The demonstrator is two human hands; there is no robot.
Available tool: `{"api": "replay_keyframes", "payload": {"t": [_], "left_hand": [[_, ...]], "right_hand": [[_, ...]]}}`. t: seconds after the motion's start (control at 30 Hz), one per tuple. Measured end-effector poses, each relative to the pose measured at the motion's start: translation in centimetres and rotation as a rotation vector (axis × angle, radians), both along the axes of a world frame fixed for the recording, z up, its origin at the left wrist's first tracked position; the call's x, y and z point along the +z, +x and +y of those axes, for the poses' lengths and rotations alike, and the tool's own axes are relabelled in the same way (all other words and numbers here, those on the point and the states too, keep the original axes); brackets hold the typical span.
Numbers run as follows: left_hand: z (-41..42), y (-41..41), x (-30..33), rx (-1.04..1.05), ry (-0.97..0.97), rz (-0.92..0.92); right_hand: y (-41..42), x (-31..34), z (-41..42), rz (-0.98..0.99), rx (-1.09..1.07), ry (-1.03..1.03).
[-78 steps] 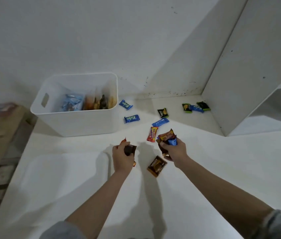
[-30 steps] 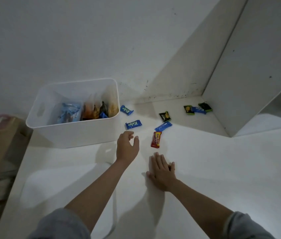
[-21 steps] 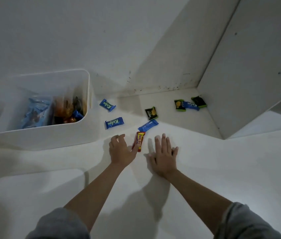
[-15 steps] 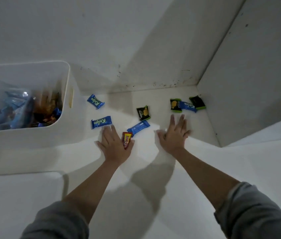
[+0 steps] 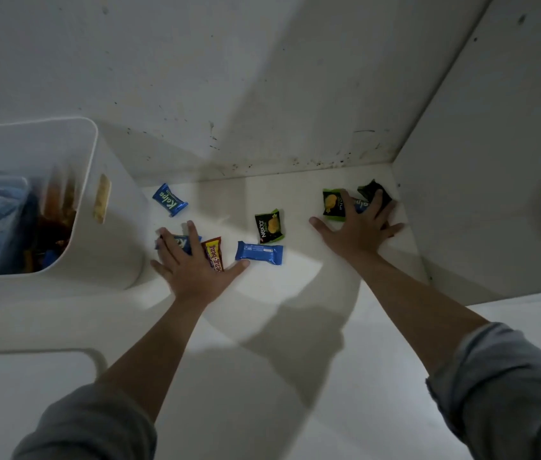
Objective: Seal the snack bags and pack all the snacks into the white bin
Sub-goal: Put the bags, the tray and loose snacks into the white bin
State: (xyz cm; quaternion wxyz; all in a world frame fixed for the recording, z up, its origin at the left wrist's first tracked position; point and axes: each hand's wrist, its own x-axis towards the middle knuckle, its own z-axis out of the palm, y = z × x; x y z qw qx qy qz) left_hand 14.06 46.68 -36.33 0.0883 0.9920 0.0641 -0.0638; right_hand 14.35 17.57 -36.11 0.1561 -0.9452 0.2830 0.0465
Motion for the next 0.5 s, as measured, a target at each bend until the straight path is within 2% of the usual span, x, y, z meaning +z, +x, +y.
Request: {"api": "replay_keyframes", "payload": {"t": [0.13, 0.23, 0.33, 0.5], "left_hand": [[0.3, 0.8, -0.5, -0.253, 0.068, -0.163], [0.3, 0.9, -1.1, -0.471, 0.027, -0.304], [0.0, 0.8, -1.1, -0.559, 0.026, -0.391], [-0.2, 0.4, -0.9, -0.538, -0.007, -0.473]], "right_hand": [[-0.1, -1.4, 0.3, -0.238, 0.065, -0.161], [-0.5, -1.4, 0.2, -0.332, 0.117, -0.215], [-1.3, -0.9, 0.7, -0.304, 0.153, -0.227], [-3.5, 0.2, 1.9, -0.188, 0.213, -0.241]]}}
